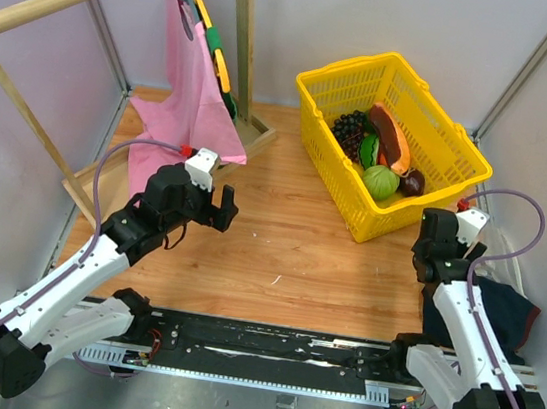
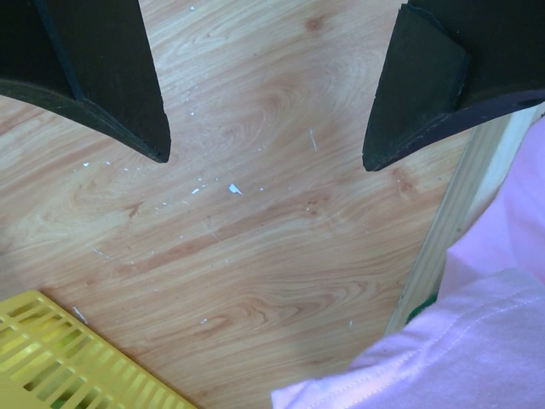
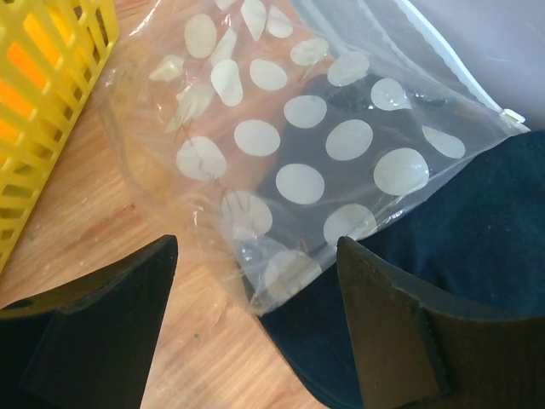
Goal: Place the food in the zip-top bag and seal the zipper
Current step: Pick up the zipper food storage bag at the center of the board.
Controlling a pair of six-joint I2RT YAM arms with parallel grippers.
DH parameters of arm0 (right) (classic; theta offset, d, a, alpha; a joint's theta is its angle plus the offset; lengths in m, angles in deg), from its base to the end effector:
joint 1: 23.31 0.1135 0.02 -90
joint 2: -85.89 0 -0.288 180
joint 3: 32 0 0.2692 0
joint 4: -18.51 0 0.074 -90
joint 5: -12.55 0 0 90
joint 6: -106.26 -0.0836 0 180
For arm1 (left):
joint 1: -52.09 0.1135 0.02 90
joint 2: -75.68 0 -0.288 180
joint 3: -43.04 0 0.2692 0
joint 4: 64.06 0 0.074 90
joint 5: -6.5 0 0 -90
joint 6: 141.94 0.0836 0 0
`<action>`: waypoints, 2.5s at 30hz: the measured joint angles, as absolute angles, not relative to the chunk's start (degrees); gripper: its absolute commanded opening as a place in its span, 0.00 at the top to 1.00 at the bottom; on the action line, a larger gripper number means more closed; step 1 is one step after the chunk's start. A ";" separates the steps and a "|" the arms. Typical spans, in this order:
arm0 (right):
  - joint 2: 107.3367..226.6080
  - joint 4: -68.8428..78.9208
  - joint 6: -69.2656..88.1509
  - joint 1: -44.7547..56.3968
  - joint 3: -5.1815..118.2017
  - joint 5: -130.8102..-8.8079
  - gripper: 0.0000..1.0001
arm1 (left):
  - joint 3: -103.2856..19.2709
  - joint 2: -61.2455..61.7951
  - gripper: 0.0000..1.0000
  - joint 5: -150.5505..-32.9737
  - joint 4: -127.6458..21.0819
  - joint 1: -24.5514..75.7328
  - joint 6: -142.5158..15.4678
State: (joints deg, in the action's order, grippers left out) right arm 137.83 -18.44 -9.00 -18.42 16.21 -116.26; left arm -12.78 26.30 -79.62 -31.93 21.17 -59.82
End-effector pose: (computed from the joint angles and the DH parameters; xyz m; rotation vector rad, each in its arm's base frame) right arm 0.2203 -0.0337 0.2321 0.7094 2.0177 -0.4660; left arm 0.2104 -0.1194 0.2941 0.3642 2.0040 -0.3601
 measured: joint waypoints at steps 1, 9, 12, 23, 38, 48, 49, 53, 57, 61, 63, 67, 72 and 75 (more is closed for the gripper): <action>138.53 -17.11 -8.87 -18.95 15.75 -116.19 0.30 | -12.67 26.40 0.02 -80.04 -32.06 21.17 -59.80; 140.44 -11.95 -7.27 -22.70 14.02 -115.69 0.77 | -12.14 26.80 0.02 -82.42 -32.83 21.15 -59.67; 139.56 -11.56 -6.86 -22.73 14.02 -114.92 0.98 | -12.12 26.99 0.02 -82.88 -33.03 21.15 -59.67; 131.34 -18.33 -4.36 -22.68 19.05 -111.60 0.99 | -11.81 27.19 0.01 -83.32 -33.11 21.41 -59.76; 119.10 -24.80 4.79 -18.42 37.21 -103.86 0.99 | -12.67 24.48 0.01 -80.78 -32.20 22.14 -64.33; 117.81 -21.17 8.62 -13.61 44.53 -84.85 0.99 | -17.02 24.42 0.01 -82.20 -31.76 22.14 -71.67; 118.12 -20.65 8.75 -13.00 44.82 -82.66 0.99 | -17.15 24.57 0.01 -82.35 -31.78 22.14 -72.46; 120.02 -17.26 9.01 -10.31 45.76 -72.39 0.99 | -17.21 26.08 0.01 -82.90 -31.82 22.14 -74.84; 122.97 -12.67 8.55 -8.32 46.26 -62.27 0.99 | -17.32 28.44 0.01 -83.51 -32.44 22.14 -77.18; 125.73 -8.47 7.61 -5.39 46.28 -55.54 0.99 | -17.89 29.66 0.01 -84.28 -33.40 22.14 -78.60; 127.26 -6.57 6.98 -3.82 46.52 -52.72 0.99 | -17.96 30.16 0.01 -84.82 -33.92 22.14 -78.99; 130.86 -2.68 6.10 0.57 47.83 -48.04 0.99 | -17.96 30.99 0.01 -86.00 -34.93 22.14 -79.28; 135.93 1.03 6.48 8.86 49.56 -46.56 0.99 | -17.96 32.15 0.01 -87.77 -36.72 22.14 -79.21; 139.91 2.65 7.50 12.92 51.18 -46.62 0.99 | -17.93 33.68 0.01 -88.89 -38.05 22.14 -78.88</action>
State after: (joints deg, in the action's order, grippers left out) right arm 139.91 2.65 7.50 12.92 51.18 -46.62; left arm -17.93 33.68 -88.89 -38.05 22.14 -78.88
